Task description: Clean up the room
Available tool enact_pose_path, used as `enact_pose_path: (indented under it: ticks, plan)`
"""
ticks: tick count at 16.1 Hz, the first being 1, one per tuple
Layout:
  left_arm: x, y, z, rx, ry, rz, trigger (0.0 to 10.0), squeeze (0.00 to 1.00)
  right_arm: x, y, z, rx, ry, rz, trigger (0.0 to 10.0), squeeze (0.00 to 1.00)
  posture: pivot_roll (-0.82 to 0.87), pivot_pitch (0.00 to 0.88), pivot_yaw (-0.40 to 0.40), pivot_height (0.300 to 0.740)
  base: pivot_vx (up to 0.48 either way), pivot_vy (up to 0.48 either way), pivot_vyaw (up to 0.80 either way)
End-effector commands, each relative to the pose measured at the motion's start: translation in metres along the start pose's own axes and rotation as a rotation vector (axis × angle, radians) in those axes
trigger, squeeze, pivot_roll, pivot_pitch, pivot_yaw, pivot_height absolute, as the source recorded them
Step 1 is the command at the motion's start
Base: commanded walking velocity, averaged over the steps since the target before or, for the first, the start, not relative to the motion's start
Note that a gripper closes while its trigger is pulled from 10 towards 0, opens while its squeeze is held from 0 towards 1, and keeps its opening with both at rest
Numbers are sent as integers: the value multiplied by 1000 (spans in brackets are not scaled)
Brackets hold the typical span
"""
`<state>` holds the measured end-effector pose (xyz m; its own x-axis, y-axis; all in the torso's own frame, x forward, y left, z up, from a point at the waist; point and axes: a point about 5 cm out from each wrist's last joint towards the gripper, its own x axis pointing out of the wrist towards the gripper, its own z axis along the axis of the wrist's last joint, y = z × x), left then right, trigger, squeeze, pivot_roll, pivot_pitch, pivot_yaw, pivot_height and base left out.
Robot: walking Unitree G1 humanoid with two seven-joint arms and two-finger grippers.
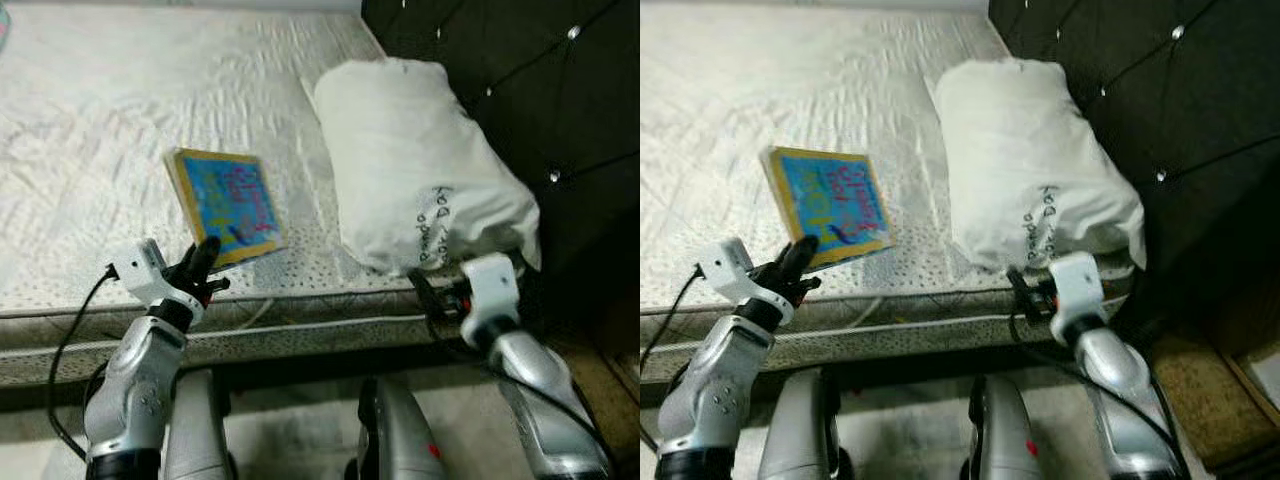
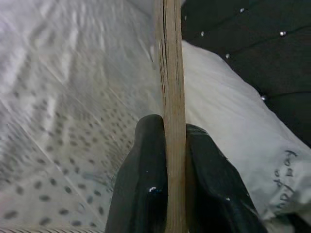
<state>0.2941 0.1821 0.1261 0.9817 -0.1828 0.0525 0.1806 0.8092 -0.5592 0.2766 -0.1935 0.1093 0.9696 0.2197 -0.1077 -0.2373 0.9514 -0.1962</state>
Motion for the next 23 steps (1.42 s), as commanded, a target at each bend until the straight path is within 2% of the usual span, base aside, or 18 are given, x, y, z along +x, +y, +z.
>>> enact_pose_path:
  ticks: [1,3,5,8,10,12,14,16,18,20,23]
  plan:
    - [8,-3,5,-52,1,-47,10000,0,-8,-10,3,-20,11,-27,10000,0,-187,207,-95,550,0,0,0]
    - [17,-1,2,-117,44,-69,10000,0,-18,-18,5,-42,21,-51,10000,0,-215,215,-91,550,0,0,0]
    - [22,3,3,-131,72,-83,10000,0,-26,-26,5,-58,38,-81,10000,0,-241,222,-89,550,0,0,0]
    - [27,23,8,-108,127,-55,10000,0,-37,-32,5,-76,63,-103,10000,0,-254,225,-91,550,0,0,0]
    - [32,34,10,-100,191,-82,10000,0,-41,-33,7,-88,73,-109,10000,0,-275,232,-94,550,0,0,0]
    - [36,38,13,-126,203,-87,10000,0,-43,-35,8,-94,74,-119,10000,0,-277,230,-91,550,0,0,0]
    - [42,49,22,-217,154,-35,10000,0,-44,-36,9,-95,78,-127,10000,0,-285,230,-90,550,0,0,0]
    - [45,58,19,-219,216,-12,10000,0,-45,-36,12,-100,78,-129,10000,0,-296,229,-90,550,0,0,0]
    - [48,55,13,-208,287,-40,10000,0,-45,-37,14,-106,75,-131,10000,0,-300,228,-91,550,0,0,0]
    - [55,43,-2,-211,384,-82,10000,0,-44,-37,15,-109,72,-130,10000,0,-307,219,-92,550,0,0,0]
    - [62,29,-16,-191,450,-117,10000,0,-42,-36,19,-121,59,-124,10000,0,-319,215,-93,550,0,0,0]
